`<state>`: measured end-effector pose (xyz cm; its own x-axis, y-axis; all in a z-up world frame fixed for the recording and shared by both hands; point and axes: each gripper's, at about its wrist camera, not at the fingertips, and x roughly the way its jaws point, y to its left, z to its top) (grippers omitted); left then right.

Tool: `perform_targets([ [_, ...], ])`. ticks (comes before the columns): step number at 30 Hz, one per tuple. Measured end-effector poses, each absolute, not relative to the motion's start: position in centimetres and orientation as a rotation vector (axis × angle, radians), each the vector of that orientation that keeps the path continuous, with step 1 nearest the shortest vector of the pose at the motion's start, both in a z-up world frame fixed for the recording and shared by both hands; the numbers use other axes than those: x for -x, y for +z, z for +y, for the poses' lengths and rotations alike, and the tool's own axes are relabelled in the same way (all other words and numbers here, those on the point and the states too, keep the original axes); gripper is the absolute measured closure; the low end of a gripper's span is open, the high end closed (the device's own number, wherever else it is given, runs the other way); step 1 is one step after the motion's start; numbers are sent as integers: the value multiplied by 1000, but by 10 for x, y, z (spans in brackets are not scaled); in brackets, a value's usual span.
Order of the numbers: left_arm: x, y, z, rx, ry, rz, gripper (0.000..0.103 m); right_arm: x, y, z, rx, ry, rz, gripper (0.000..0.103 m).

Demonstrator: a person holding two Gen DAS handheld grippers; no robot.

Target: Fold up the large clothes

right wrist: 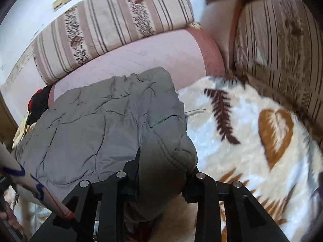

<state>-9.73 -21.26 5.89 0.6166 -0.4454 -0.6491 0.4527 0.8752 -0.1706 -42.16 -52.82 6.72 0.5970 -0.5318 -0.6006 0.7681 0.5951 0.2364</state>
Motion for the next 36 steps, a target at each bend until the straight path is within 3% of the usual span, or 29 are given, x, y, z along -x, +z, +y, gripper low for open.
perform_targets([
  [12,134,105,-173,-3,-519,718,65,441,121,-490,-452,-762,454,72],
  [21,186,103,-120,-5,-518,746,65,496,134,-444,-523,-720,434,72],
  [27,215,82,-82,15,-532,832,55,539,110,-420,-598,-701,481,71],
  [32,206,61,-62,64,-460,940,33,548,73,-440,-791,-684,584,51],
  [36,210,79,-25,175,-380,861,30,576,62,-455,-1030,-651,521,41],
])
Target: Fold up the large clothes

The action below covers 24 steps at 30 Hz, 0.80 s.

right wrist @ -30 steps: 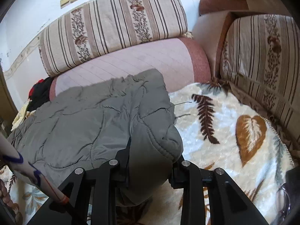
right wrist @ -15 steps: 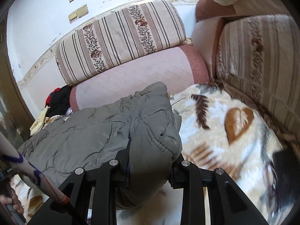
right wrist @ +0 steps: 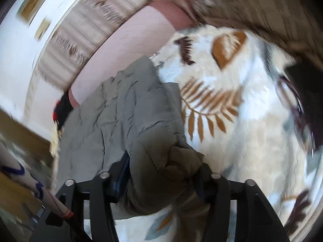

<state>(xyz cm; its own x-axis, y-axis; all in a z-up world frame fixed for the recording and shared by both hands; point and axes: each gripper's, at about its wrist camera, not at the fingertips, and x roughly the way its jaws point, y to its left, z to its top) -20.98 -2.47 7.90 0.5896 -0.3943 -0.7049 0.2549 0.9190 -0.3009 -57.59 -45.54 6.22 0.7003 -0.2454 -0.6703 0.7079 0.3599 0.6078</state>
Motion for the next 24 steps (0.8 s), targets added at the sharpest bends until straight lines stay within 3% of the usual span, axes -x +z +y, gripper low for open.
perform_targets([
  [6,228,100,-21,96,-279,703,30,604,62,-448,-1081,-769,523,37],
  [11,253,109,-74,-51,-412,613,30,624,97,-435,-904,-979,401,36],
  [16,284,111,-149,-180,-559,566,30,557,121,-398,-583,-762,407,36],
  [24,288,84,-231,-328,-619,632,30,426,103,-365,-309,-532,554,38],
])
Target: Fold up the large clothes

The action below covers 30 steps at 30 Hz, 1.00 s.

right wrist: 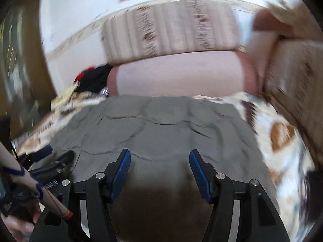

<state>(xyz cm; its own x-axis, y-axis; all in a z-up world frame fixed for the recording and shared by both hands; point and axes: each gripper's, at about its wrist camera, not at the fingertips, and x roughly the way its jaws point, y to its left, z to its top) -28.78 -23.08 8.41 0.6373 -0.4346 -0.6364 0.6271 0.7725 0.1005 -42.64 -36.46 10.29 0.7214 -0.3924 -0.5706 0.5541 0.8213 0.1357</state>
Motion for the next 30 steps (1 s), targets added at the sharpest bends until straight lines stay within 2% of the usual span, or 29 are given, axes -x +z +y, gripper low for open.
perform_targets([
  [5,268,61,-235,-334,-628,713,24,388,67,-370,-291,-509,690,38],
  [14,271,50,-244,-352,-591,683,23,375,42,-377,-249,-490,738,37],
  [20,277,53,-237,-345,-589,655,23,412,72,-379,-337,-541,633,39],
  [24,279,52,-237,-348,-579,641,23,448,86,-395,-362,-767,616,38],
  [30,279,52,-236,-351,-581,636,23,463,59,-424,-498,-852,720,37],
])
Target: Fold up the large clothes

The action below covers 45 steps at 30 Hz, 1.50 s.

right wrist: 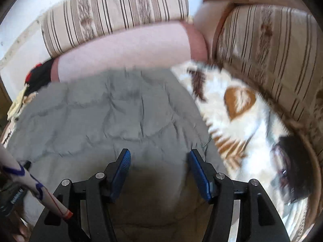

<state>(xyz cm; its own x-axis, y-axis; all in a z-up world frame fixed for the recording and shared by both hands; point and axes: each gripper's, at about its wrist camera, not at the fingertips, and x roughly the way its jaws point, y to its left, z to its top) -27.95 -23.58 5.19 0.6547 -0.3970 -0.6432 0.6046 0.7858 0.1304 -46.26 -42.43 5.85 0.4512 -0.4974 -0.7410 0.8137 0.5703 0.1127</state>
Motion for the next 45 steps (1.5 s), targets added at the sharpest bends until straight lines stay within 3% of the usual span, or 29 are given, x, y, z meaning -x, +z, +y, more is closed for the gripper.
perform_targets([
  [10,278,53,-237,-351,-583,640,22,451,48,-426,-447,-875,764,32],
  [18,278,54,-235,-350,-587,643,22,440,84,-375,-277,-705,602,32],
  [25,279,54,-236,-354,-587,645,22,418,62,-363,-259,-625,721,32],
  [31,281,57,-235,-347,-589,660,22,418,54,-367,-281,-620,736,26],
  [39,300,77,-189,-272,-544,650,22,446,96,-334,-237,-635,595,26],
  [45,287,59,-162,-284,-458,708,18,456,75,-321,-297,-643,685,26],
])
